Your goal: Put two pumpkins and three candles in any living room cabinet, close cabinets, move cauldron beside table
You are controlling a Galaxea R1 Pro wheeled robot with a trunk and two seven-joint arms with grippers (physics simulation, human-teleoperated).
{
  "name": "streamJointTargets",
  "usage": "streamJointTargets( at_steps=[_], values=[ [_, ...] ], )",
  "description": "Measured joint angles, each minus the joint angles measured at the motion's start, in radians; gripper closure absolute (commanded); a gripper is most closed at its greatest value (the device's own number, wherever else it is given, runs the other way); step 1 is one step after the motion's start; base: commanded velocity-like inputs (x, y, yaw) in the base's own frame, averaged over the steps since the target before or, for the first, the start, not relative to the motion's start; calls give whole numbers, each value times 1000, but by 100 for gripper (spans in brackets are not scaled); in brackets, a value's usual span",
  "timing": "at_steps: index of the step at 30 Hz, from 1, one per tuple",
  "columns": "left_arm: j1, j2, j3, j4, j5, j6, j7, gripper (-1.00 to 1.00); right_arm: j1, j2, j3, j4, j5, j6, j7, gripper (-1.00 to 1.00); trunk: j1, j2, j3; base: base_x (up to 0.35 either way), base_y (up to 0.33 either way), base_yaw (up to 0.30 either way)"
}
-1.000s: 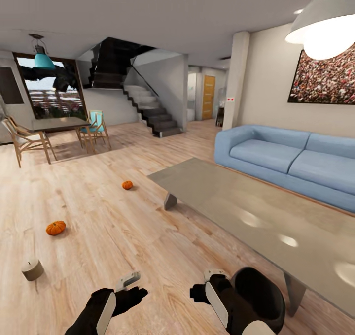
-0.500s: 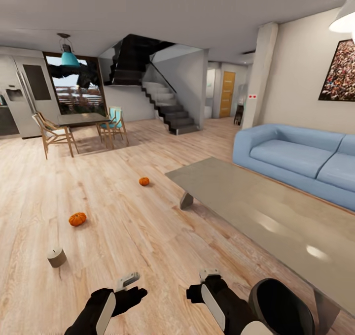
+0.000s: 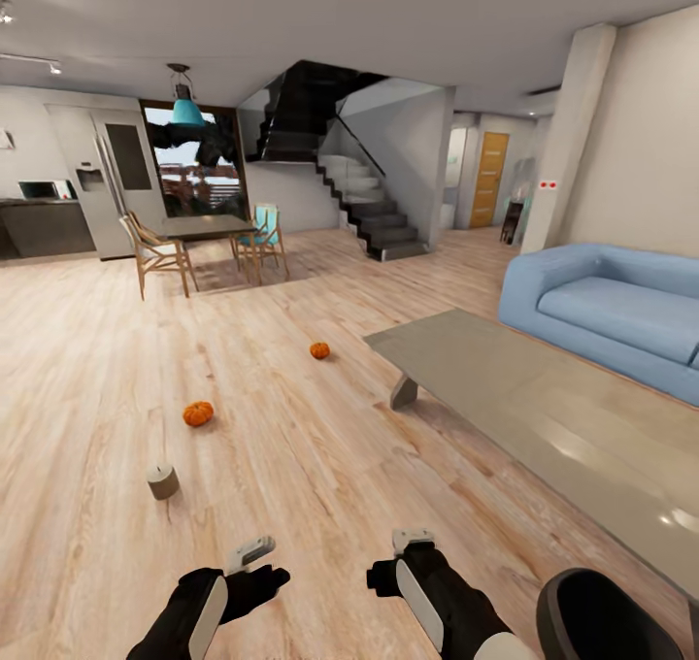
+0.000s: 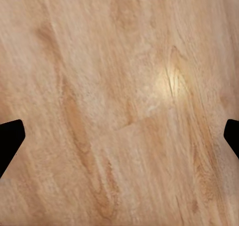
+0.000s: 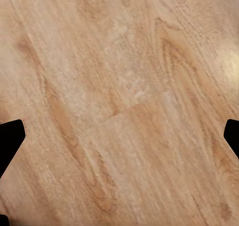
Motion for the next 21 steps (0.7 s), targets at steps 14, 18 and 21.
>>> streamJointTargets(
  at_steps=[14,18,21],
  values=[
    [0,-1,0,0,0,0,0,-100,1,0,1,1,-1,-5,2,-100,0,0,-16,42,52,223],
    [0,-1,0,0,0,0,0,-100,1,0,2,1,0,-4,2,-100,0,0,-21,87,51,222],
    [0,-1,0,1,0,0,0,-100,2,0,2,1,-1,-4,2,-100,0,0,-24,122,143,222]
  ],
)
